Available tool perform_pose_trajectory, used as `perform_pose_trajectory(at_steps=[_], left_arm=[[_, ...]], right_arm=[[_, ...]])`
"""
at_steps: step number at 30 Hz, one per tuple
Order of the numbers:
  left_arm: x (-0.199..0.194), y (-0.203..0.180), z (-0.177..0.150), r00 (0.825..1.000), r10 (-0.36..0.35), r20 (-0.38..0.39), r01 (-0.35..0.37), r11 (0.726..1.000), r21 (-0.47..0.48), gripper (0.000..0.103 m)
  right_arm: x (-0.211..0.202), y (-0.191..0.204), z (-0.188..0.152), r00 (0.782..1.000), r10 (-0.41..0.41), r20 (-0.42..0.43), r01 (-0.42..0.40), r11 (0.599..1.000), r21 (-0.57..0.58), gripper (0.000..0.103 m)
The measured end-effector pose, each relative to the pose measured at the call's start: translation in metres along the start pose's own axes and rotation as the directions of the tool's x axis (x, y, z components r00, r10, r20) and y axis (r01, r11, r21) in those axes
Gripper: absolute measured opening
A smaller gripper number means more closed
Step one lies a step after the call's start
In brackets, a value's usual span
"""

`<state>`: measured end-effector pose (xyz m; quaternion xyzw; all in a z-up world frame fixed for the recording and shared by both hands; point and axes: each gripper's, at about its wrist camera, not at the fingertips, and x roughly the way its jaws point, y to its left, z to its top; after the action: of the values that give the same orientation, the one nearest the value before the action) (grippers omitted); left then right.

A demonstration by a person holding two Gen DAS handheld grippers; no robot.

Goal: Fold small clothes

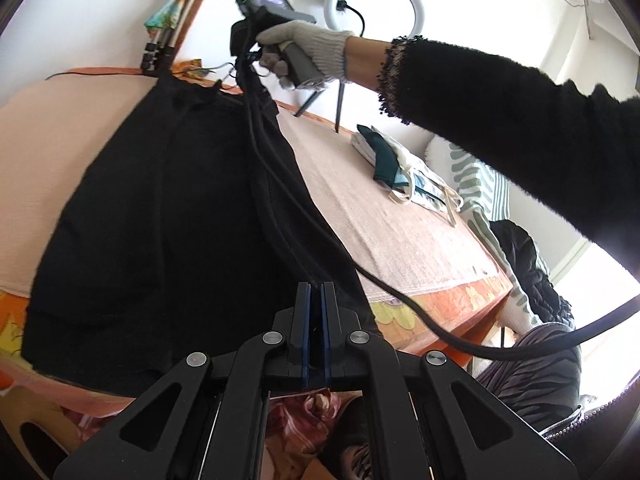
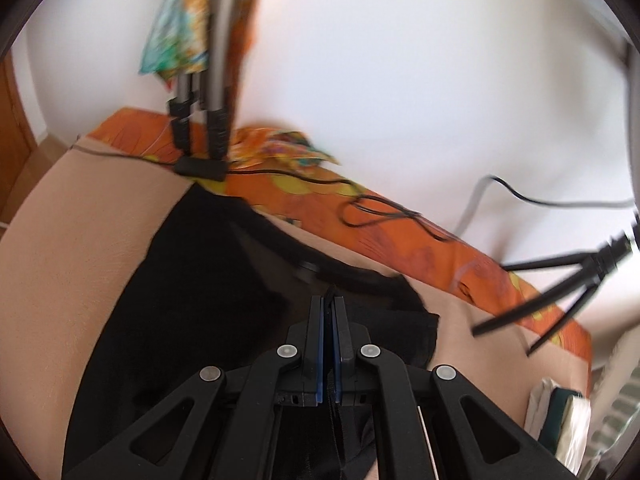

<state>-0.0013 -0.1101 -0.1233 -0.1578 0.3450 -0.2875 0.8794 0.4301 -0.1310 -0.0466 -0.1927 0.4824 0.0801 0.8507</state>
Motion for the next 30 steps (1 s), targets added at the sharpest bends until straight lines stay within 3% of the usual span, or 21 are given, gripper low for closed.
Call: perform_pose_trajectory(at_steps=[5,7,9,10,11,13,19,23,26,30], left_arm=[[-0.006,0.017,-0.001,1.0,0.03,0.009,-0.03,0.999,-0.045,0.003],[-0.01,0.024,-0.001,0.999,0.043,0.018,-0.041,0.997,-0.071,0.003],[-0.013,0.03,-0.002,0.998,0.061,0.018,-0.059,0.994,-0.09,0.003],[-0.014,0.032,-0.002,0.997,0.073,0.012,-0.072,0.993,-0.099,0.004],[-0.015,0.034,-0.004,0.996,0.084,-0.003,-0.084,0.99,-0.114,0.007],[-0.019,0.038,-0.005,0.995,0.098,-0.008,-0.098,0.987,-0.131,0.008],[-0.041,0.032,-0.006,0.989,0.143,0.024,-0.142,0.988,-0.066,0.009],[-0.05,0.034,0.002,0.989,0.146,0.031,-0.145,0.989,-0.032,0.013],[-0.056,0.044,0.011,0.987,0.158,0.009,-0.157,0.987,-0.018,0.027],[-0.063,0.059,0.027,0.982,0.189,-0.023,-0.189,0.982,0.012,0.028]], right_arm=[[0.018,0.025,0.008,0.999,-0.03,-0.02,0.029,0.999,-0.035,0.001],[0.023,0.026,0.01,0.999,0.04,-0.037,-0.04,0.999,-0.016,0.003],[0.022,0.026,0.012,0.996,0.089,-0.024,-0.089,0.996,0.006,0.032],[0.017,0.025,0.014,0.995,0.096,-0.007,-0.096,0.995,0.019,0.054],[0.007,0.022,0.014,0.992,0.127,0.026,-0.128,0.991,0.037,0.057],[-0.011,0.013,0.014,0.98,0.183,0.082,-0.189,0.979,0.071,0.057],[-0.073,-0.043,-0.016,0.952,0.236,0.196,-0.274,0.941,0.197,0.055],[-0.101,-0.074,-0.068,0.938,0.274,0.211,-0.324,0.911,0.257,0.042],[-0.119,-0.083,-0.116,0.939,0.285,0.191,-0.33,0.905,0.268,0.041],[-0.145,-0.08,-0.172,0.94,0.299,0.165,-0.334,0.907,0.258,0.041]])
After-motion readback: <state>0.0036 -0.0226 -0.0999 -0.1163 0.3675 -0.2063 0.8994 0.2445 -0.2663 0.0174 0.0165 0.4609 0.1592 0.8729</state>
